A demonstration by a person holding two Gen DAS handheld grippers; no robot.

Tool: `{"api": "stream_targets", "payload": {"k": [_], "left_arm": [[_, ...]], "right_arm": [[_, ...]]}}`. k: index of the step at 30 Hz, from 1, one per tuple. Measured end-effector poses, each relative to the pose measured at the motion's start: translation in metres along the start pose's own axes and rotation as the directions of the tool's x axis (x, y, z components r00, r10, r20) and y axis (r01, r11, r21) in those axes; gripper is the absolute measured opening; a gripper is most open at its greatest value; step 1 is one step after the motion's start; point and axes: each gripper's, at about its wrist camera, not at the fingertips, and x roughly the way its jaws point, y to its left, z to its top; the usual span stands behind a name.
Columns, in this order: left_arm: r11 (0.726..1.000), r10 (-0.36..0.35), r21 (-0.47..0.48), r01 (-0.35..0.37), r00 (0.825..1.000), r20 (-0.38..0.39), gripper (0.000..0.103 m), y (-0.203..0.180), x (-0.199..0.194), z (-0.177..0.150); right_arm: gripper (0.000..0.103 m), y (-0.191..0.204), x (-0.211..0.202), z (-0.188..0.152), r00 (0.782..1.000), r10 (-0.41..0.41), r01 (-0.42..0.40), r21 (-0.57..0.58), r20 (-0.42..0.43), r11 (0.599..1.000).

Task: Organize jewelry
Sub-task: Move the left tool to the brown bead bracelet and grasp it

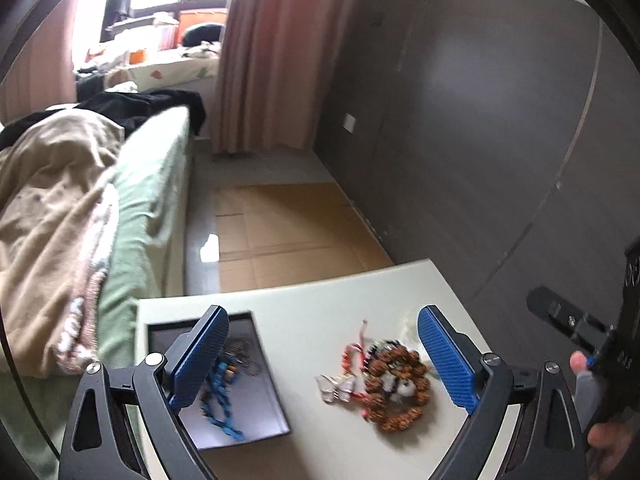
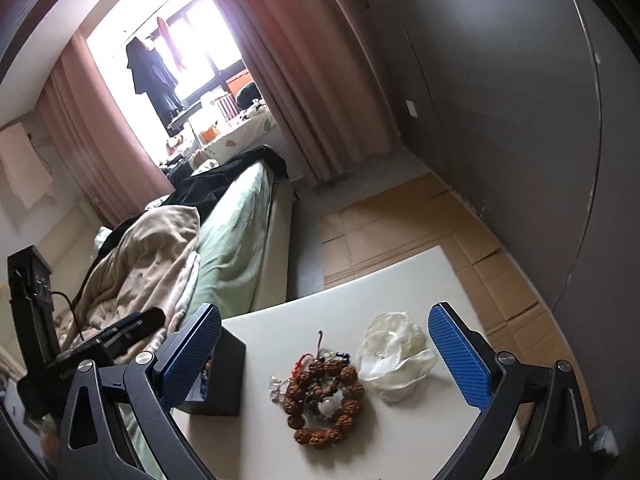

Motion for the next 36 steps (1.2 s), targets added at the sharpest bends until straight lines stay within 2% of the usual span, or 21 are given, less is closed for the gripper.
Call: {"api": "stream_targets", "payload": {"k": [6, 10, 14, 17, 24, 30, 33, 36], "left_arm": [[0.997, -0.04, 0.067, 0.044, 0.998, -0.054, 0.096, -0.024, 0.013, -0.012], [0.993, -0.057, 0.099, 0.064, 0.996, -0.074, 0.096, -0.035, 0.019, -0.017], [0.991, -0.079, 0.1, 0.091, 0.99, -0.12, 0.094, -0.04, 0.034, -0.025], [0.989, -0.073, 0.117, 0.095, 0.981, -0.182, 0.073, -0.047, 0.051, -0.034], [0.988, -0.026, 0.139, 0.069, 0.958, -0.286, 0.048, -0.053, 0.087, -0.055], [0.986, 0.018, 0.166, 0.033, 0.955, -0.297, 0.045, -0.053, 0.101, -0.064], [0.987, 0.012, 0.153, 0.038, 0.95, -0.313, 0.044, -0.049, 0.107, -0.067], [0.988, 0.015, 0.15, 0.03, 0.956, -0.292, 0.044, -0.047, 0.11, -0.066]], "right_arm": [[0.103, -0.022, -0.001, 0.002, 0.993, -0.069, 0.071, 0.01, -0.091, 0.997], [0.103, -0.038, -0.003, 0.003, 0.984, -0.137, 0.137, -0.01, -0.114, 0.991], [0.103, -0.053, -0.003, 0.001, 0.981, -0.126, 0.128, 0.003, -0.148, 0.992], [0.103, -0.061, -0.004, -0.001, 0.981, -0.108, 0.112, 0.015, -0.161, 0.994], [0.103, -0.079, -0.002, -0.004, 0.979, -0.095, 0.106, 0.05, -0.181, 0.993], [0.103, -0.084, 0.005, -0.006, 0.975, -0.094, 0.109, 0.065, -0.203, 0.992], [0.103, -0.085, 0.007, -0.006, 0.973, -0.1, 0.114, 0.06, -0.208, 0.992], [0.103, -0.084, 0.009, -0.004, 0.973, -0.111, 0.125, 0.058, -0.203, 0.99]]}}
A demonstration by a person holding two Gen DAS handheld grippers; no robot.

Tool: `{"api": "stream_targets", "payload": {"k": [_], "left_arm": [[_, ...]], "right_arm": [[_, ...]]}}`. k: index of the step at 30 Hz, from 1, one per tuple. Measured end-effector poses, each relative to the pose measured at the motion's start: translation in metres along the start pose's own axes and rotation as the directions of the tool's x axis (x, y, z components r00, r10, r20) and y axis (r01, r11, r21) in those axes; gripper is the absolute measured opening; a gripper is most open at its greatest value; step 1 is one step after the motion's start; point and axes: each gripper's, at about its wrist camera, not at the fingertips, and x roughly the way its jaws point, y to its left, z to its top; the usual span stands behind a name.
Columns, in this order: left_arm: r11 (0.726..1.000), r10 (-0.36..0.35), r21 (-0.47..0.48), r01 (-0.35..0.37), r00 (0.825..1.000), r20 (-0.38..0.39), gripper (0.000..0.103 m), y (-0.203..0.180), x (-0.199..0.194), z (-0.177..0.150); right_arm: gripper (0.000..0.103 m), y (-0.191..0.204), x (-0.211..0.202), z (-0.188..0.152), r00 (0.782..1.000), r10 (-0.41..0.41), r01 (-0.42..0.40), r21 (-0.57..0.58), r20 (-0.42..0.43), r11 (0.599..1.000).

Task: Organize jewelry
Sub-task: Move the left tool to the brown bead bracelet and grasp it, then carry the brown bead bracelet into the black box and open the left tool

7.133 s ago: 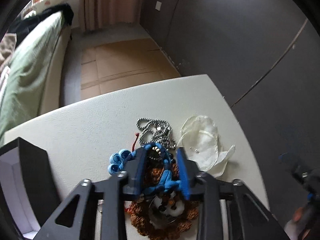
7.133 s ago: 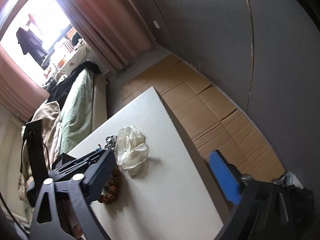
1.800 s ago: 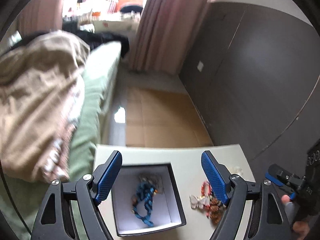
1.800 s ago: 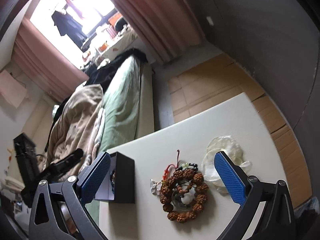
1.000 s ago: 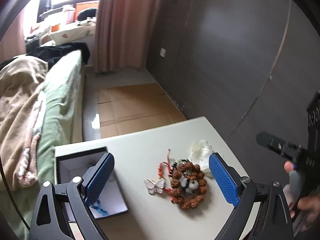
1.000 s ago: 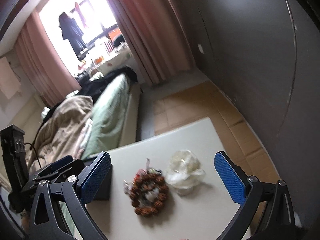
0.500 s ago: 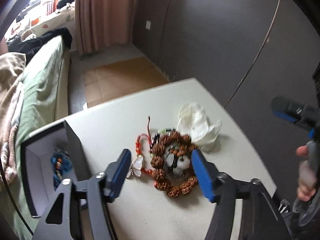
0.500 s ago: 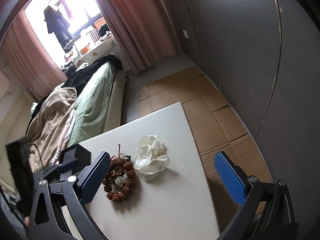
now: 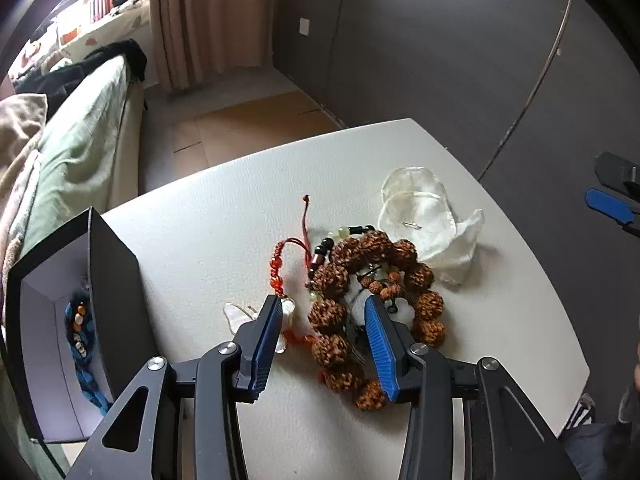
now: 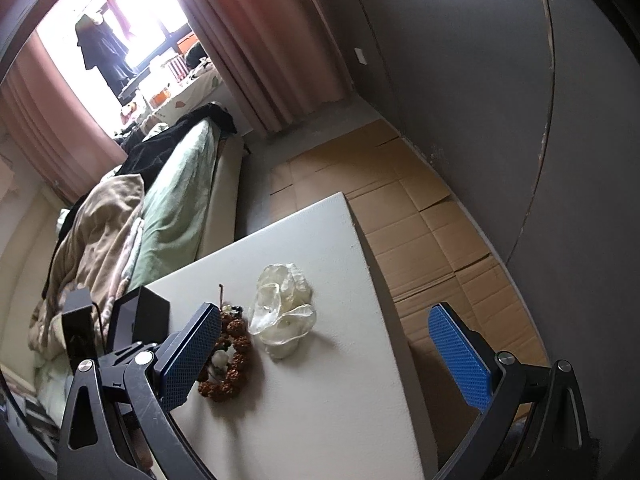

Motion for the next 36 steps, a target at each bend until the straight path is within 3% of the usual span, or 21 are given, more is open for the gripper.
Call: {"api": "stream_targets", "payload": {"k": [4, 6, 7, 15, 26, 29, 31, 36], "left_arm": [[1.0, -0.022, -0.013, 0.022, 1.0, 0.004, 0.037, 0.004, 0.002, 0.004], [0.999, -0.043, -0.01, 0.043, 0.999, 0.001, 0.021, 0.004, 0.003, 0.006], [0.998, -0.055, -0.014, 0.055, 0.998, -0.021, 0.02, 0.005, 0.007, 0.007], [0.995, -0.1, -0.014, 0.1, 0.994, -0.037, 0.019, 0.007, 0.007, 0.009], [0.971, -0.231, -0.045, 0.235, 0.97, 0.078, 0.019, 0.015, -0.045, 0.022], [0.965, -0.247, -0.059, 0.254, 0.963, 0.102, 0.019, 0.02, -0.054, 0.023], [0.964, -0.245, -0.072, 0.254, 0.963, 0.115, 0.019, 0.025, -0.058, 0.024], [0.96, -0.249, -0.096, 0.264, 0.957, 0.147, 0.019, 0.037, -0.068, 0.028]], "right_arm": [[0.103, -0.001, 0.003, 0.0, 1.0, 0.016, -0.016, 0.012, -0.012, 1.0], [0.103, 0.0, 0.006, -0.001, 1.0, 0.018, -0.018, 0.01, -0.018, 1.0], [0.103, 0.001, 0.007, -0.001, 1.0, 0.02, -0.02, 0.009, -0.022, 1.0], [0.103, 0.015, 0.023, -0.003, 0.998, 0.036, -0.036, 0.001, -0.053, 0.999], [0.103, 0.021, 0.045, -0.005, 0.993, 0.071, -0.069, 0.022, -0.092, 0.997], [0.094, 0.024, 0.055, -0.005, 0.991, 0.07, -0.067, 0.029, -0.11, 0.997], [0.074, 0.027, 0.064, -0.005, 0.989, 0.065, -0.061, 0.03, -0.131, 0.998], [0.073, 0.036, 0.084, -0.004, 0.986, 0.01, -0.01, -0.002, -0.168, 1.0]]}}
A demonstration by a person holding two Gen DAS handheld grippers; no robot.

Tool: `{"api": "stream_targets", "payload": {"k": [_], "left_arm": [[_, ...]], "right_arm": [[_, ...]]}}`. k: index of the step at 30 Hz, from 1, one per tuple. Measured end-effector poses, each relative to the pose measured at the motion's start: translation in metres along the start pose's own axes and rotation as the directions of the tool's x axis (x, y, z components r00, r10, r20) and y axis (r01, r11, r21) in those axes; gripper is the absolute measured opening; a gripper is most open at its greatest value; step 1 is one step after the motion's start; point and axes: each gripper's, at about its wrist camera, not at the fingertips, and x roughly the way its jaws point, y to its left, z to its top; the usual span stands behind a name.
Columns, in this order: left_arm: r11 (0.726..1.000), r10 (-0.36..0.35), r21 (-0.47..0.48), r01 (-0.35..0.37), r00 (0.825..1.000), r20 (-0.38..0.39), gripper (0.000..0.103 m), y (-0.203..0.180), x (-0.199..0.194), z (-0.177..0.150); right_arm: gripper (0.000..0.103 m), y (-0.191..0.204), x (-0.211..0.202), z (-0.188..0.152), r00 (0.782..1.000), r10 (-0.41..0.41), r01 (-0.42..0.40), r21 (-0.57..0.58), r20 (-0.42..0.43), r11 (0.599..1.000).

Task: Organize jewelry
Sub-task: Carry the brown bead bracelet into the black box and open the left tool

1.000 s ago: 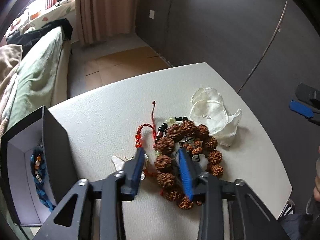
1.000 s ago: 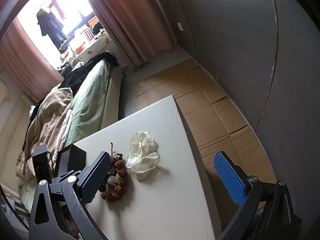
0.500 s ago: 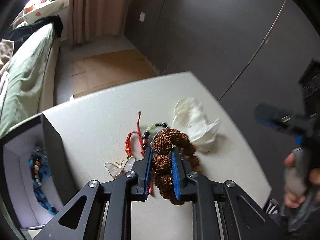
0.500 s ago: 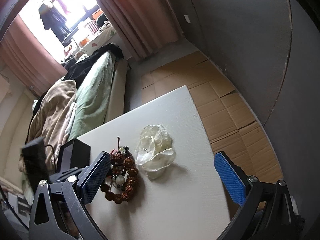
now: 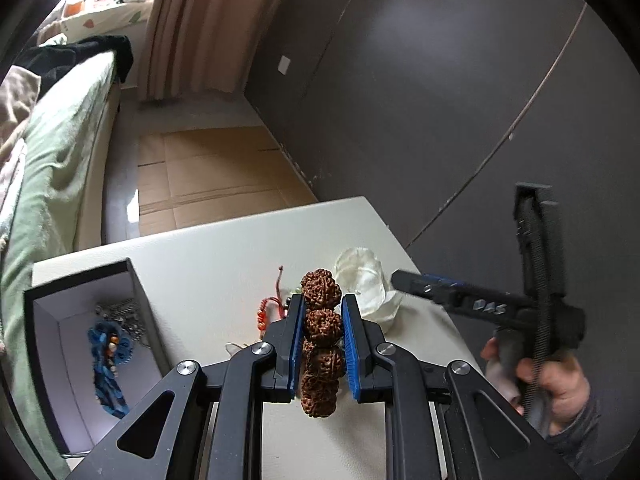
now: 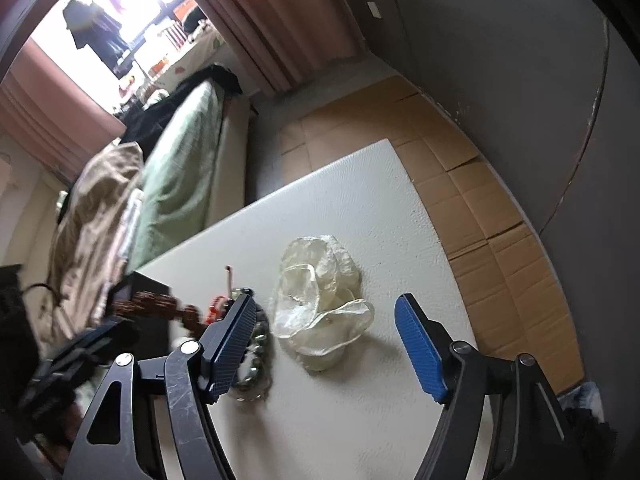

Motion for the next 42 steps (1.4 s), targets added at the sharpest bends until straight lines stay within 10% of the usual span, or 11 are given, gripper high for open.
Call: {"api": "stream_targets", "payload": {"k": [6, 11, 25, 42], "left_arm": [[1.0, 0.01, -0.02, -0.009, 0.999, 0.043, 0.019, 0.011, -0.019, 0.004], [0.999, 0.015, -0.045, -0.012, 0.997, 0.08, 0.019, 0.023, -0.039, 0.007], [0.993, 0.041, -0.119, -0.018, 0.98, 0.194, 0.019, 0.06, -0.1, 0.014], [0.979, 0.13, -0.184, -0.089, 0.964, 0.23, 0.019, 0.101, -0.136, 0.01]], "right_arm": [[0.067, 0.014, 0.024, 0.005, 0.997, -0.067, 0.065, -0.055, -0.03, 0.996], [0.007, 0.018, 0.033, 0.004, 0.994, -0.096, 0.091, -0.089, -0.06, 0.992], [0.004, 0.047, -0.026, 0.007, 0.99, 0.101, -0.097, -0.041, 0.101, 0.994], [0.004, 0.159, -0.025, -0.008, 0.9, 0.421, -0.399, -0.179, 0.113, 0.899]]}}
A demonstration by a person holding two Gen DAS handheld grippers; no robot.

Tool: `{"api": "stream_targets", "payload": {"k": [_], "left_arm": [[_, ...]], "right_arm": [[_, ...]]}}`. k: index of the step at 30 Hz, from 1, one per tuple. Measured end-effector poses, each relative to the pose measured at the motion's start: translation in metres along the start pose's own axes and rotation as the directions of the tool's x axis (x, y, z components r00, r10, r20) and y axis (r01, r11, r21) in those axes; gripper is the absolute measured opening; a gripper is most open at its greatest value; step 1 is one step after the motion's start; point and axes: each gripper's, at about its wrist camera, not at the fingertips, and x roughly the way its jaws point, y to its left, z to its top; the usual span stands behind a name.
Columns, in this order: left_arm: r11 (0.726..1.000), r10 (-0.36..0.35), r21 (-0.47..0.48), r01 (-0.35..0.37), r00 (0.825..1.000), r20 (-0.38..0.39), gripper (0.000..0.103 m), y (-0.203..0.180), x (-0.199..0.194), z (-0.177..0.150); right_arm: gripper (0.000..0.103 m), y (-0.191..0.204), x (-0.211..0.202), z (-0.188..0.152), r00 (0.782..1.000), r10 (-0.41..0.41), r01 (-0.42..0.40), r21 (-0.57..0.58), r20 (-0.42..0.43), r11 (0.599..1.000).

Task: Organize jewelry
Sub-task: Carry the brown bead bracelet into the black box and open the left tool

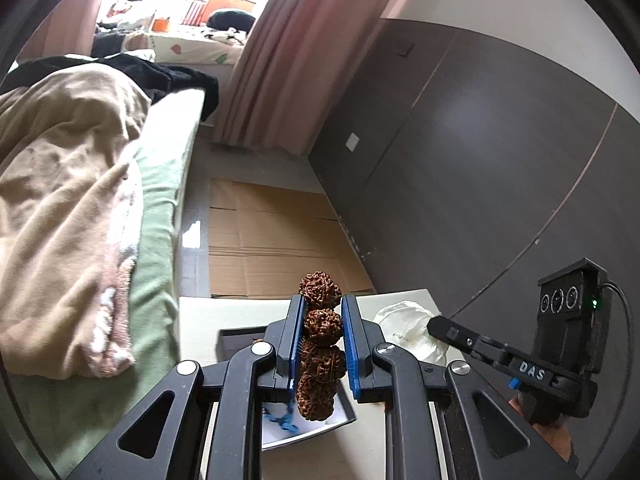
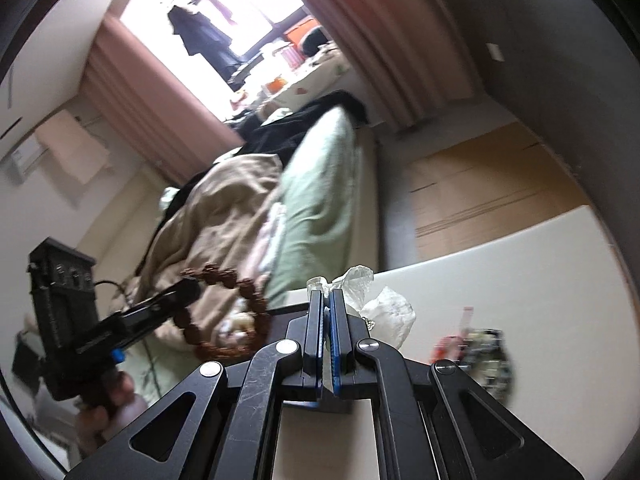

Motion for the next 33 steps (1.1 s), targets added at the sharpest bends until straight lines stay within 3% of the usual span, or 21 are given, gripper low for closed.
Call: {"api": "stream_targets", "payload": {"k": [7, 11, 12, 13, 15, 16, 28, 30, 33], "left_arm": [[0.999, 0.016, -0.034, -0.015, 1.0, 0.026, 0.019, 0.018, -0.012, 0.005], [0.999, 0.023, -0.042, -0.022, 0.999, 0.027, 0.019, 0.023, -0.013, 0.006], [0.999, 0.023, -0.045, -0.022, 0.999, 0.024, 0.019, 0.024, -0.013, 0.006], [0.999, 0.021, -0.047, -0.02, 1.0, 0.022, 0.019, 0.025, -0.013, 0.006], [0.999, 0.018, -0.046, -0.017, 1.0, 0.013, 0.019, 0.025, -0.011, 0.005], [0.999, 0.016, -0.043, -0.015, 1.0, 0.009, 0.019, 0.023, -0.01, 0.004], [0.999, -0.054, -0.005, 0.054, 0.993, -0.103, 0.019, -0.007, 0.023, -0.013], [0.999, -0.041, 0.005, 0.042, 0.991, -0.13, 0.019, -0.009, 0.032, -0.017], [0.998, 0.063, 0.009, -0.062, 0.977, -0.206, 0.019, -0.002, 0.055, -0.024]], "right_arm": [[0.004, 0.027, 0.033, -0.006, 0.997, 0.071, -0.072, -0.015, -0.03, 0.997], [0.006, 0.036, 0.053, -0.012, 0.996, 0.052, -0.055, -0.04, -0.076, 0.998], [0.019, 0.036, 0.06, -0.014, 0.993, 0.045, -0.05, -0.041, -0.105, 0.998], [0.047, 0.034, 0.065, -0.016, 0.991, 0.042, -0.047, -0.035, -0.131, 0.998], [0.074, 0.028, 0.064, -0.017, 0.993, 0.004, -0.008, -0.029, -0.118, 1.0], [0.077, 0.025, 0.061, -0.016, 0.994, -0.018, 0.015, -0.026, -0.105, 1.0], [0.077, -0.023, 0.011, -0.005, 0.996, -0.075, 0.079, 0.085, -0.049, 0.993], [0.077, -0.031, 0.005, -0.004, 0.996, -0.081, 0.085, 0.104, -0.042, 0.991], [0.077, -0.038, 0.0, -0.002, 0.995, -0.089, 0.092, 0.12, -0.036, 0.988]]}}
